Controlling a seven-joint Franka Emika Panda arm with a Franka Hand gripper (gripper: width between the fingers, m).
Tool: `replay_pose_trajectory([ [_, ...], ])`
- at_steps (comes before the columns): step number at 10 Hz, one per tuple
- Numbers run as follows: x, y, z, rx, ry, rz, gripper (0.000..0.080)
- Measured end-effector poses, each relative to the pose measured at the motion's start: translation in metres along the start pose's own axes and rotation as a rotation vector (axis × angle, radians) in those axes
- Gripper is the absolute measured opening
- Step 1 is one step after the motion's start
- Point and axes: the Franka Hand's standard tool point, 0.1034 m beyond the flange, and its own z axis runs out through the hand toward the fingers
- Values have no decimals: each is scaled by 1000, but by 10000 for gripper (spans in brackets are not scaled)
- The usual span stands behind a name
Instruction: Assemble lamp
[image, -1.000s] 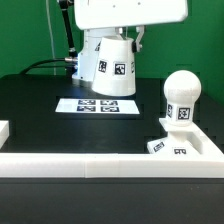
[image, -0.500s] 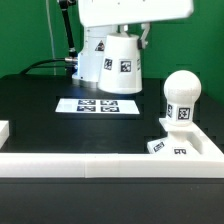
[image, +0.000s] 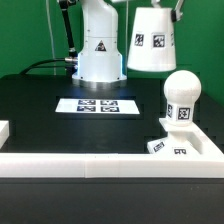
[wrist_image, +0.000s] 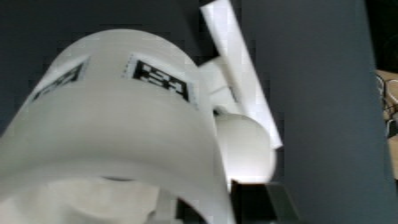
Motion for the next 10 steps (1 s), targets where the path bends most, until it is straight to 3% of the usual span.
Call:
replay_pose_trajectory([
  [3, 23, -24, 4, 13, 18, -13, 45],
  [5, 42, -36, 17, 14, 23, -62, 45],
  [7, 41, -36, 31, 5, 10, -69, 45],
  [10, 42, -35, 30, 5, 11, -67, 45],
])
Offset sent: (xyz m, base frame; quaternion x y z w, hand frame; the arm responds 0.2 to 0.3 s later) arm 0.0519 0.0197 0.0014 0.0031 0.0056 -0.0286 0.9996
